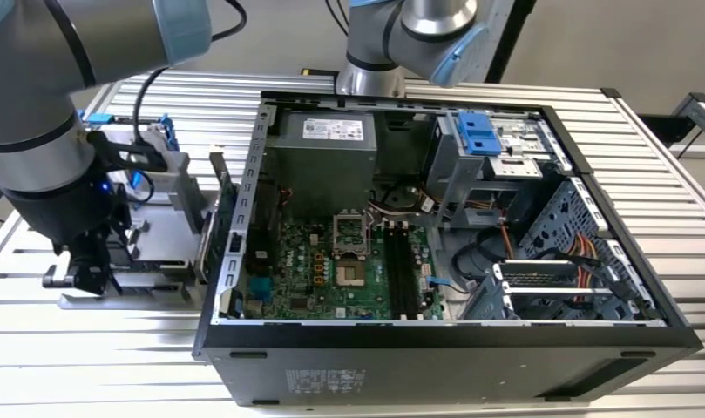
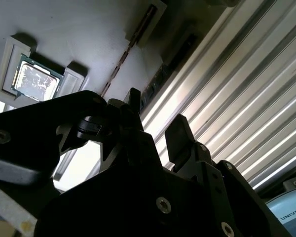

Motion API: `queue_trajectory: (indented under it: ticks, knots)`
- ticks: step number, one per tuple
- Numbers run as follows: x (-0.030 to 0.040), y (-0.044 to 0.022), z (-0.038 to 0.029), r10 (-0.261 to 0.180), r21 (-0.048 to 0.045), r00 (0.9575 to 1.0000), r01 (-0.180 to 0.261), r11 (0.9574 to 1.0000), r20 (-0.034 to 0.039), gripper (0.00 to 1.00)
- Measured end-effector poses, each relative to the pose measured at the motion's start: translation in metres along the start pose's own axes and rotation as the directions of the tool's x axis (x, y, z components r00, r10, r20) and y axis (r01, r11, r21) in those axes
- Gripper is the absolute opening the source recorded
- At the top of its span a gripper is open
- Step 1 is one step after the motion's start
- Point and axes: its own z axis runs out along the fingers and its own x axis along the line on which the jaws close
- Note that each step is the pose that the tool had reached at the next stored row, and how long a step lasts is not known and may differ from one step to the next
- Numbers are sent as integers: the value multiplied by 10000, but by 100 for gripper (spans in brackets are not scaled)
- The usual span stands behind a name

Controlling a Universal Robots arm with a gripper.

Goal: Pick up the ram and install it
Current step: 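Pick up the ram and move it above insertion slot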

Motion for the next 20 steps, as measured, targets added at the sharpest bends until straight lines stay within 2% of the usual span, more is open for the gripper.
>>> queue_trajectory:
  ticks: [20]
  knots:
    - [-11,-7,208,425,-17,9991,-425,9991,-24,100]
